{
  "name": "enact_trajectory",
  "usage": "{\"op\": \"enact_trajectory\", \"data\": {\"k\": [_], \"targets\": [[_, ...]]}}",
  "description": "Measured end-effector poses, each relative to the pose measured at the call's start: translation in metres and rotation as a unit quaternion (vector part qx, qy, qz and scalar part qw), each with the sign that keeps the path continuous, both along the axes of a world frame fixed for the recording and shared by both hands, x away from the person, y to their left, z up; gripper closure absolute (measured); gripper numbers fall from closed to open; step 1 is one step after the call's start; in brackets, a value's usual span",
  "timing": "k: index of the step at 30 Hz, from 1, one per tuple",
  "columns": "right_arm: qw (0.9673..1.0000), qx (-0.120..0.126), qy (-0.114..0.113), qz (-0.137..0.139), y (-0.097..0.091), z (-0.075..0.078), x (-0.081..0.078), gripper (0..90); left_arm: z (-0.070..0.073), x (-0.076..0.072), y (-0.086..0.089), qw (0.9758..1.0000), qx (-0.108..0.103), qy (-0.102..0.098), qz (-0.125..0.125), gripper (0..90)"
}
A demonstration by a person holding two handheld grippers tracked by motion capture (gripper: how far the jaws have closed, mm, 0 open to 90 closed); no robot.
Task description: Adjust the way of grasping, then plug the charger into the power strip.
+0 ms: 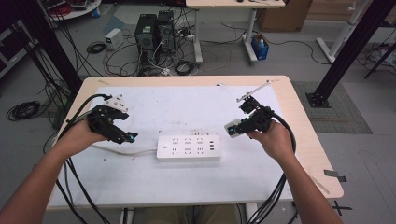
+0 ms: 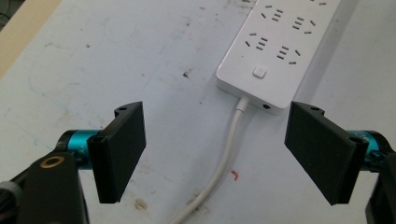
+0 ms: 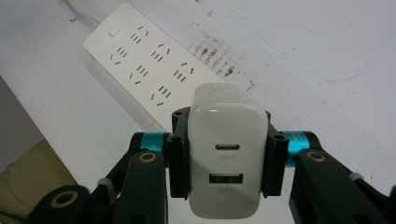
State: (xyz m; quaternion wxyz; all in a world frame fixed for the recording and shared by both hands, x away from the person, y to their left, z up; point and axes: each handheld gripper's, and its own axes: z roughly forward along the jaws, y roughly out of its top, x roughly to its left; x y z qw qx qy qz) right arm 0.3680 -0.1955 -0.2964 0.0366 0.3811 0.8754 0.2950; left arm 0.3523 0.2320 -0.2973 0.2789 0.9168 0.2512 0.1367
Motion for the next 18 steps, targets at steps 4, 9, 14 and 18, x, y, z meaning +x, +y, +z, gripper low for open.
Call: {"op": "enact_trajectory", "data": {"k": [4, 9, 14, 18], "targets": [[0.9999, -0.007, -0.005, 0.007, 0.0, -0.002, -0.003, 62.1, -0.004, -0.002, -0.002, 0.9999, 0.011, 0.008, -0.005, 20.7], [0.9994, -0.021, -0.019, 0.021, 0.003, -0.001, -0.004, 62.1, -0.004, 0.0, 0.0, 0.9996, 0.02, 0.017, -0.003, 20.7], [0.9994, -0.017, -0.011, 0.029, 0.007, -0.001, -0.001, 62.0, -0.004, 0.002, 0.005, 0.9987, 0.025, 0.043, 0.01, 20.7], [0.9987, -0.033, -0.002, 0.038, 0.012, -0.001, 0.002, 62.0, -0.004, 0.003, 0.011, 0.9983, 0.031, 0.049, 0.012, 20.7]]}}
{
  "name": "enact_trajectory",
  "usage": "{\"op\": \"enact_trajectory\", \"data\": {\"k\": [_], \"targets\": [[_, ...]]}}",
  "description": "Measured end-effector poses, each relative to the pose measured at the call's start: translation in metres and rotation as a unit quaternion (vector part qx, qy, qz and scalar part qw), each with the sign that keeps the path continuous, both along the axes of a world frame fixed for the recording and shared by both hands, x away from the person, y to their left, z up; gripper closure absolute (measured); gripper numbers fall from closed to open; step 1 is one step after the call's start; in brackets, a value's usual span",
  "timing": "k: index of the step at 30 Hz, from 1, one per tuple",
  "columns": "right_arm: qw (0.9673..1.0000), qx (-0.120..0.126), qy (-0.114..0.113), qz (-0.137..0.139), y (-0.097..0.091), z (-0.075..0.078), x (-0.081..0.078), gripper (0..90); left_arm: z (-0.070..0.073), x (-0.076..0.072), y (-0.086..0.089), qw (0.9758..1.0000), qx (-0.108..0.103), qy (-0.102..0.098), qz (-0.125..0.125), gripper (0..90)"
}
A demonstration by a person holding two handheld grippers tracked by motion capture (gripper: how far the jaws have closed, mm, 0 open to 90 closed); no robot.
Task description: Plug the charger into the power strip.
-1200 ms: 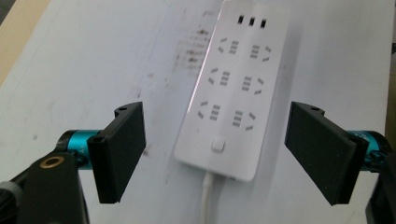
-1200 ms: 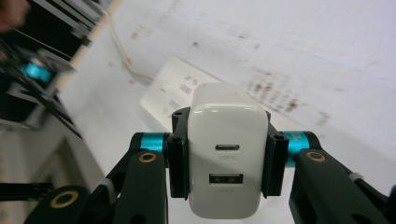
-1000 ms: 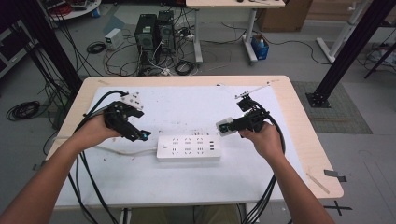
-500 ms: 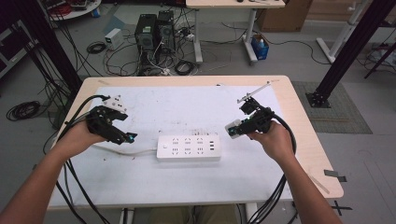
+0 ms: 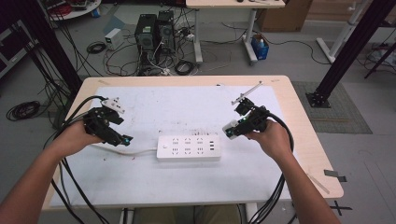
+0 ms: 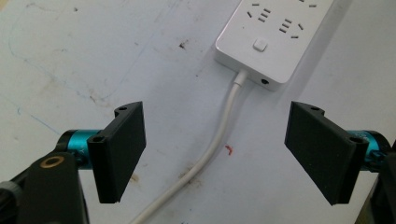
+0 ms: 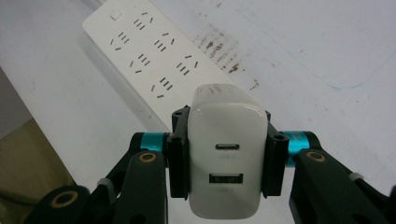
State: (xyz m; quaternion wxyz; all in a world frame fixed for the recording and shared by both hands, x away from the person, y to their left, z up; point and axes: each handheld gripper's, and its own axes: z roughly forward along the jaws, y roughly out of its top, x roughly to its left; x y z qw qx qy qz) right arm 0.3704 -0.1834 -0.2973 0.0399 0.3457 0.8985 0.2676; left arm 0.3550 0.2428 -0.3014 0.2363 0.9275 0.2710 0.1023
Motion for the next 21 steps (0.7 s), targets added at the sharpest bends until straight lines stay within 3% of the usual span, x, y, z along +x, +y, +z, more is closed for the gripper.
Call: {"op": "enact_trajectory", "data": {"k": [3, 7, 12, 16, 21], "targets": [[0.9999, -0.009, 0.002, 0.003, 0.003, 0.001, 0.002, 62.0, -0.002, 0.001, 0.004, 0.9999, 0.009, 0.009, 0.0, 20.7], [0.9994, -0.02, -0.004, 0.028, 0.008, 0.004, 0.001, 62.0, -0.004, 0.002, 0.006, 0.9993, 0.037, 0.011, -0.002, 20.7], [0.9964, -0.046, -0.029, 0.065, 0.02, 0.008, 0.006, 62.0, -0.008, 0.002, 0.008, 0.9981, 0.058, 0.017, 0.003, 20.7], [0.9908, -0.088, -0.038, 0.096, 0.04, 0.009, 0.013, 62.0, -0.01, -0.003, 0.007, 0.998, 0.063, 0.005, 0.005, 20.7], [0.9767, -0.148, -0.038, 0.151, 0.069, -0.002, 0.019, 62.0, -0.017, -0.005, 0.001, 0.9965, 0.081, 0.009, -0.019, 20.7]]}}
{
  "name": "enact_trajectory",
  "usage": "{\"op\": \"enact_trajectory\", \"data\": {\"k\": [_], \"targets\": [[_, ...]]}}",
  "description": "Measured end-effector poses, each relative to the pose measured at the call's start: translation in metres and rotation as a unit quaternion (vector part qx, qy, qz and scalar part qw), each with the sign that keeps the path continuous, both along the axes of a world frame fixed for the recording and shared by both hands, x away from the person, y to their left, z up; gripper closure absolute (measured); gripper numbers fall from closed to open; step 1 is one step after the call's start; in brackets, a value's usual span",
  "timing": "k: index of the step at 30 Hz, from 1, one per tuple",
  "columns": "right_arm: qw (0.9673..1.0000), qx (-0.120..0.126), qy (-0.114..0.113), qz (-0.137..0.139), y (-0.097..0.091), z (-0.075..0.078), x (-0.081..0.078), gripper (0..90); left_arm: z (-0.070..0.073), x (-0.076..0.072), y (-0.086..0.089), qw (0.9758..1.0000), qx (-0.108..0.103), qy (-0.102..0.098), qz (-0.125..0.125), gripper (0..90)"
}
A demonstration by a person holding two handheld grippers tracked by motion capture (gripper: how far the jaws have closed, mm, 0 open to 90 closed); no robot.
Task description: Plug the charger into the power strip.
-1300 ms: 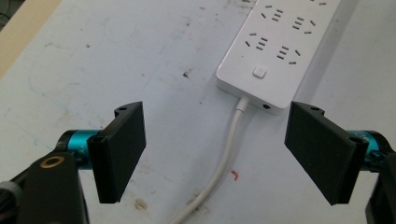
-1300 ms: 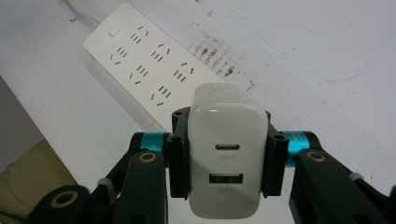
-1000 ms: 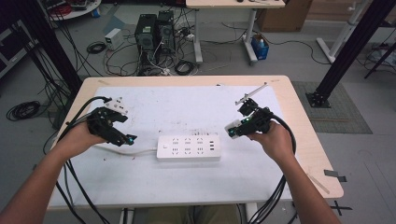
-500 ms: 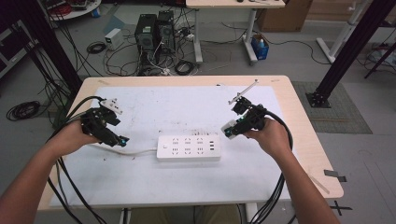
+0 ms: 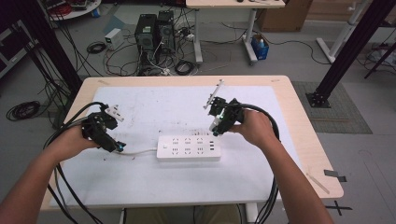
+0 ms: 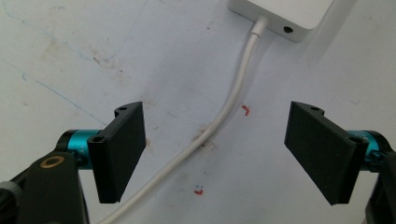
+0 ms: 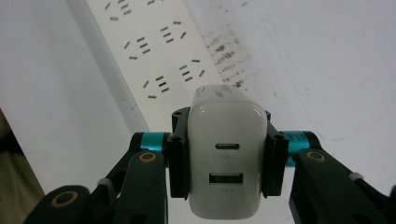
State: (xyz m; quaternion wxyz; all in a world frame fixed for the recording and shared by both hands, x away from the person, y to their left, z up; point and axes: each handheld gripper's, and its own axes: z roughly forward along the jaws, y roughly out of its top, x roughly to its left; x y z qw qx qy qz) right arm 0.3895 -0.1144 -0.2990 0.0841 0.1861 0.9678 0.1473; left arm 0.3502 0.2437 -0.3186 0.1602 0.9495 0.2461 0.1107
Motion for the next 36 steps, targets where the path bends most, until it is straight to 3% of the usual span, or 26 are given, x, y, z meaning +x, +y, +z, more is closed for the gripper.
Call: {"op": "enact_trajectory", "data": {"k": [3, 5, 12, 16, 21, 36], "targets": [[0.9988, -0.041, 0.004, 0.026, 0.015, -0.011, 0.003, 62.0, -0.003, 0.0, -0.003, 0.9996, 0.022, 0.004, -0.016, 20.7], [0.9978, -0.053, 0.004, 0.039, 0.022, -0.017, 0.006, 62.0, -0.005, 0.0, -0.004, 0.9993, 0.025, 0.016, -0.023, 20.7], [0.9942, -0.075, 0.018, 0.075, 0.046, -0.031, 0.018, 62.0, -0.006, 0.004, -0.002, 0.9992, 0.008, 0.021, -0.034, 20.7], [0.9897, -0.099, 0.025, 0.101, 0.06, -0.039, 0.02, 62.0, -0.01, 0.004, 0.0, 0.9992, 0.005, 0.017, -0.036, 20.7], [0.9861, -0.106, 0.04, 0.121, 0.067, -0.048, 0.024, 62.1, -0.015, 0.004, 0.003, 0.9989, 0.014, 0.017, -0.041, 20.7], [0.9817, -0.107, 0.054, 0.148, 0.072, -0.054, 0.028, 62.1, -0.02, 0.008, 0.007, 0.9993, 0.003, 0.017, -0.033, 20.7]]}}
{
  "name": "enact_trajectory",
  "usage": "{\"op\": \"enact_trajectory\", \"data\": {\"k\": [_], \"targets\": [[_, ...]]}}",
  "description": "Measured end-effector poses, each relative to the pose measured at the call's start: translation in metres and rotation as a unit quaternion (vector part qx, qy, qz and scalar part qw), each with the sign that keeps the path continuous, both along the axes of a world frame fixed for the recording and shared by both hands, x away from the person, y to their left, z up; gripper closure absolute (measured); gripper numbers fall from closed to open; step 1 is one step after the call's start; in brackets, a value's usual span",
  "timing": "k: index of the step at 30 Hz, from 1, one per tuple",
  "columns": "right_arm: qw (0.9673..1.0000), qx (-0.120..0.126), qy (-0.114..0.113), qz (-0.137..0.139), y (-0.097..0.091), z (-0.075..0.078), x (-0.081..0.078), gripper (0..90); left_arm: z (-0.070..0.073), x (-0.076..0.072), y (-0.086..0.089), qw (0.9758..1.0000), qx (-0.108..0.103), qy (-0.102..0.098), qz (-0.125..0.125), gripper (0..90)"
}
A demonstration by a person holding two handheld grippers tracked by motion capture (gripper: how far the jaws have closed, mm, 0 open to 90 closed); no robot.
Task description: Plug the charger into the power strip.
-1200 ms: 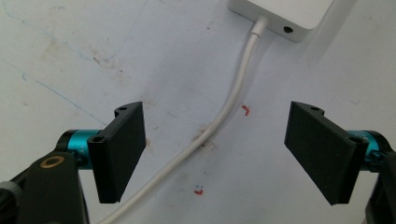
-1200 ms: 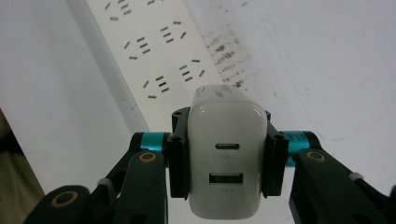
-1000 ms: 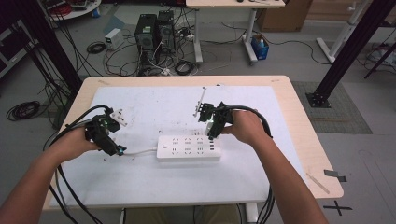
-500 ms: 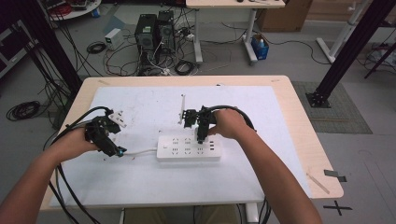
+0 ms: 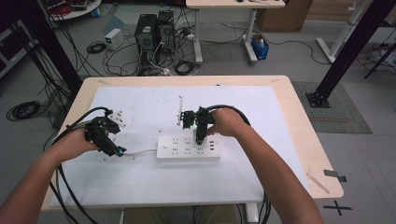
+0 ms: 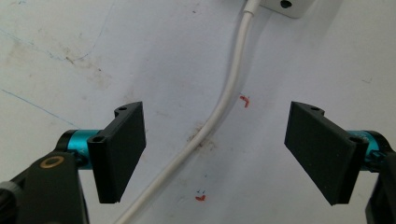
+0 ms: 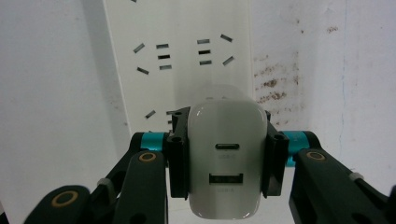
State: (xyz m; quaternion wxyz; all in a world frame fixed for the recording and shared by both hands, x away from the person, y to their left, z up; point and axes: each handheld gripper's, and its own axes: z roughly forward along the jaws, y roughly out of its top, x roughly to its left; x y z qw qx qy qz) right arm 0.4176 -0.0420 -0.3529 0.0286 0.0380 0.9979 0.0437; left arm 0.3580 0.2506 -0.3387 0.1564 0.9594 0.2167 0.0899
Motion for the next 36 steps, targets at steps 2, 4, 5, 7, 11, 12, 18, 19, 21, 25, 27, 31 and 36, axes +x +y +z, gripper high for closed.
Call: {"op": "enact_trajectory", "data": {"k": [2, 4, 5, 7, 11, 12, 18, 19, 21, 25, 27, 31, 36], "targets": [[1.0, -0.006, 0.003, 0.006, 0.001, -0.001, -0.001, 62.2, 0.0, 0.0, 0.001, 1.0, 0.001, -0.001, 0.001, 20.7], [0.9997, -0.015, -0.007, 0.016, 0.002, -0.003, -0.004, 62.2, 0.001, -0.001, 0.002, 1.0, 0.0, -0.002, 0.002, 20.7], [0.9997, -0.015, -0.009, 0.018, 0.003, -0.004, -0.005, 62.2, 0.0, -0.001, 0.002, 1.0, -0.003, -0.003, 0.004, 20.7], [0.9997, -0.015, -0.008, 0.016, 0.004, -0.004, -0.004, 62.3, -0.001, -0.002, 0.003, 1.0, -0.005, -0.002, 0.004, 20.7], [0.9998, -0.015, -0.001, 0.012, 0.004, -0.005, -0.002, 62.5, -0.003, -0.002, 0.003, 1.0, 0.002, -0.001, -0.001, 20.7], [0.9998, -0.017, -0.002, 0.011, 0.004, -0.005, -0.003, 62.5, -0.003, -0.003, 0.002, 1.0, -0.001, 0.0, 0.001, 20.7], [0.9996, -0.02, -0.004, 0.02, 0.005, -0.009, -0.002, 62.7, -0.004, -0.001, 0.0, 1.0, 0.001, -0.001, -0.004, 20.7], [0.9996, -0.02, -0.004, 0.02, 0.005, -0.009, -0.002, 62.7, -0.004, -0.001, 0.0, 1.0, 0.001, -0.001, -0.004, 20.7], [0.9997, -0.015, 0.0, 0.017, 0.003, -0.009, -0.001, 62.7, -0.004, 0.0, -0.001, 1.0, 0.0, 0.0, -0.007, 20.7], [0.9998, -0.014, 0.003, 0.015, 0.003, -0.009, -0.001, 62.7, -0.005, 0.001, -0.003, 1.0, -0.004, -0.001, -0.007, 20.7], [0.9997, -0.019, -0.005, 0.016, 0.004, -0.009, -0.003, 62.8, -0.005, 0.002, -0.004, 1.0, -0.002, 0.0, -0.009, 20.7], [0.9987, -0.027, -0.029, 0.032, 0.007, -0.01, -0.01, 62.8, -0.006, 0.002, -0.006, 1.0, -0.003, 0.0, -0.01, 20.7], [0.9986, -0.026, -0.021, 0.04, 0.006, -0.014, -0.007, 62.8, -0.004, 0.001, -0.003, 1.0, -0.006, -0.003, -0.007, 20.7]]}}
